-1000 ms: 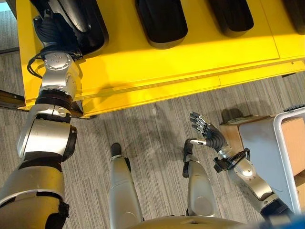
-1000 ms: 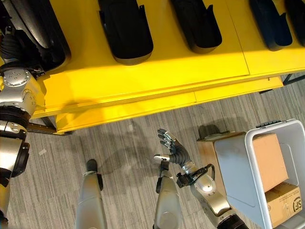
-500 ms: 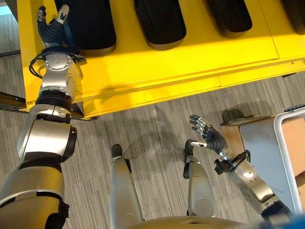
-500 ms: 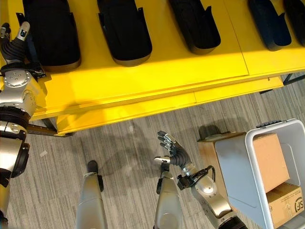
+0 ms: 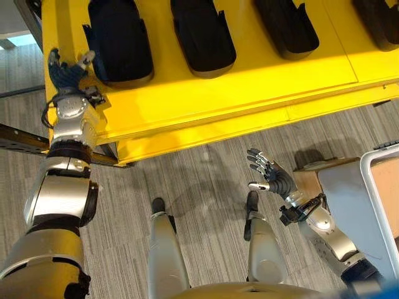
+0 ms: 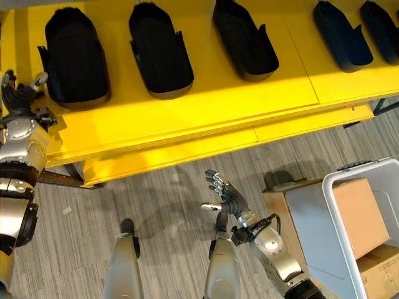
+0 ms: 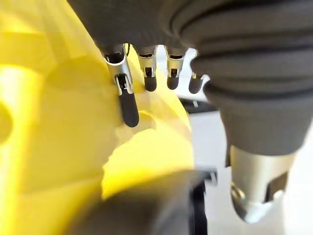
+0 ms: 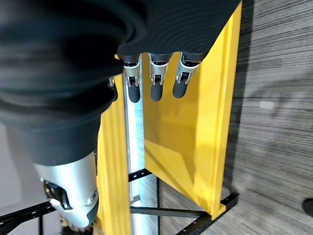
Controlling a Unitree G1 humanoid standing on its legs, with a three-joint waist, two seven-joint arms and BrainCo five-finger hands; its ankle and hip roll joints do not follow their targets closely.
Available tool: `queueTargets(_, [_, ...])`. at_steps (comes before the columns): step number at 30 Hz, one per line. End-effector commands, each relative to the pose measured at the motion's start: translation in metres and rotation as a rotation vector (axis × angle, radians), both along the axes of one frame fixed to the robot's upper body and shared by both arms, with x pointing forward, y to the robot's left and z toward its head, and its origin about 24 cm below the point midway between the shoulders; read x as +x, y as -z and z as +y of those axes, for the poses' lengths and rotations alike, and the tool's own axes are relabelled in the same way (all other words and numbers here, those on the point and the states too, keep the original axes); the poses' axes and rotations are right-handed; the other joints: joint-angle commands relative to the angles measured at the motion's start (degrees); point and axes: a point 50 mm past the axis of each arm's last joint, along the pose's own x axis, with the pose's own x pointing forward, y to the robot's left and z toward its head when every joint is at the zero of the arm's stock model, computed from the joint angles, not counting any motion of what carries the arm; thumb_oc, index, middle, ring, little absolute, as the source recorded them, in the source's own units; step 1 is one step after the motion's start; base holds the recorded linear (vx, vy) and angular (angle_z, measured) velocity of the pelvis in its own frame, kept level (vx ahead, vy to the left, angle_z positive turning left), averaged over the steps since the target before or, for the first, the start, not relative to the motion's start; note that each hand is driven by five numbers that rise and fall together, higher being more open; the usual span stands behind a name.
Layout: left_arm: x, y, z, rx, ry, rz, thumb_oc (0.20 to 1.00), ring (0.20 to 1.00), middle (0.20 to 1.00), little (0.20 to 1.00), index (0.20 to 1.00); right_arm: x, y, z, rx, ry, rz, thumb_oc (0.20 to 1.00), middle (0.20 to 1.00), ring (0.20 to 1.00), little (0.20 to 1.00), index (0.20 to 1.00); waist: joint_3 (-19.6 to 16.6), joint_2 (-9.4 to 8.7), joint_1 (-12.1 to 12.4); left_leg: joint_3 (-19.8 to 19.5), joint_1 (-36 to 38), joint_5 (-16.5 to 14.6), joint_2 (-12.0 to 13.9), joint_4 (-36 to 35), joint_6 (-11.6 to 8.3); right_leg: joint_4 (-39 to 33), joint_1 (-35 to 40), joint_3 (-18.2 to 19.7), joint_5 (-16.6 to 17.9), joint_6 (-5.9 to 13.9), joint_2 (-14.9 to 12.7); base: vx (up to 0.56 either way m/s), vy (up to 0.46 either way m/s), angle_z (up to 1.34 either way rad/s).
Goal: Move parts from the plastic box to the shelf.
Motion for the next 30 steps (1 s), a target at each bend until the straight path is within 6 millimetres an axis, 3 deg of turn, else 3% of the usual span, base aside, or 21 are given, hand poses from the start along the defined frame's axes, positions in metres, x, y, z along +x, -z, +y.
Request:
queueTargets(1, [-0.017,-0.010,0.020,0.013,-0.048,-0.103,1.000,1.000,1.000,1.000,1.000,0.004,-0.019,-0.013,0.029,0.050,-0.092,1.000,1.000,1.000,1.000,1.000,-1.4,-0.22,1.7,-0.4,2.6,8.2,3.2,-6.2,-0.92,9.4,2.0,2.2,-2.8,2.00,-3.7,0.03,-0.015,0.06])
queueTargets(5, [-0.031,0.012,0.022,0.015,-0.027,-0.123,1.000,1.000,1.000,1.000,1.000,0.004,-0.019,-0.016,0.022,0.073,-0.100,1.000,1.000,1.000,1.000,1.000,-1.1,0.40,2.5,-0.3,5.0,8.8,2.9,-7.5,-1.12,8.8,4.8,1.4,-3.1,1.97,-4.2,0.01,-0.005,0.08])
queueTargets(7, [-0.046,0.033,0.023,0.026,-0.009,-0.107,1.000,1.000,1.000,1.000,1.000,0.002,-0.019,-0.020,0.012,0.090,-0.102,1.000,1.000,1.000,1.000,1.000,-1.5,0.90,3.1,-0.3,6.8,9.6,2.6,-9.2,-1.23,7.8,6.8,0.5,-2.9,1.97,-4.7,0.02,0.004,0.09])
queueTargets(10, [-0.054,0.044,0.020,0.079,0.012,-0.078,1.000,1.000,1.000,1.000,1.000,0.001,-0.019,-0.022,0.008,0.096,-0.105,1.000,1.000,1.000,1.000,1.000,-1.6,1.17,3.4,-0.3,7.7,9.9,2.4,-9.9,-1.32,7.5,7.8,0.2,-2.9,1.98,-4.9,0.02,0.000,0.11])
queueTargets(13, [-0.072,0.060,0.006,0.165,0.074,-0.063,1.000,1.000,1.000,1.000,1.000,0.000,-0.017,-0.028,0.001,0.125,-0.103,1.000,1.000,1.000,1.000,1.000,-2.2,1.48,4.1,-0.1,9.7,10.4,2.2,-11.6,-1.34,6.5,9.6,-0.6,-3.1,2.05,-5.0,0.02,-0.006,0.09])
queueTargets(17, [-0.099,0.080,-0.027,0.235,0.221,-0.078,1.000,1.000,1.000,1.000,1.000,0.001,-0.019,-0.037,0.003,0.169,-0.116,1.000,1.000,1.000,1.000,1.000,-3.6,2.01,5.0,0.1,12.9,11.1,2.6,-14.4,-1.22,4.4,12.5,-1.6,-2.9,2.23,-4.8,0.05,-0.016,0.04])
queueTargets(21, [-0.129,0.105,-0.062,0.070,0.450,-0.120,1.000,1.000,1.000,1.000,1.000,-0.006,-0.016,-0.046,0.006,0.199,-0.111,1.000,1.000,1.000,1.000,1.000,-6.1,3.10,5.6,0.7,17.9,12.8,3.4,-19.1,-1.29,1.6,16.7,-2.7,-2.4,2.46,-4.4,0.10,-0.030,0.05])
queueTargets(26, [-0.147,0.128,-0.080,-0.056,0.568,-0.081,1.000,1.000,1.000,1.000,1.000,-0.008,-0.010,-0.047,-0.002,0.211,-0.088,1.000,1.000,1.000,1.000,1.000,-7.7,3.96,5.8,1.1,21.1,13.2,3.7,-21.1,-0.92,1.3,18.4,-2.3,-2.8,2.41,-3.6,0.05,-0.048,0.00])
queueTargets(30, [-0.177,0.165,-0.101,-0.305,0.678,0.002,1.000,1.000,1.000,1.000,1.000,-0.019,-0.003,-0.051,-0.004,0.204,-0.048,1.000,1.000,1.000,1.000,1.000,-9.6,5.24,5.6,1.4,25.7,15.4,5.9,-25.0,-0.43,4.4,18.9,-0.1,-6.6,1.17,-0.9,0.04,-0.134,-0.19])
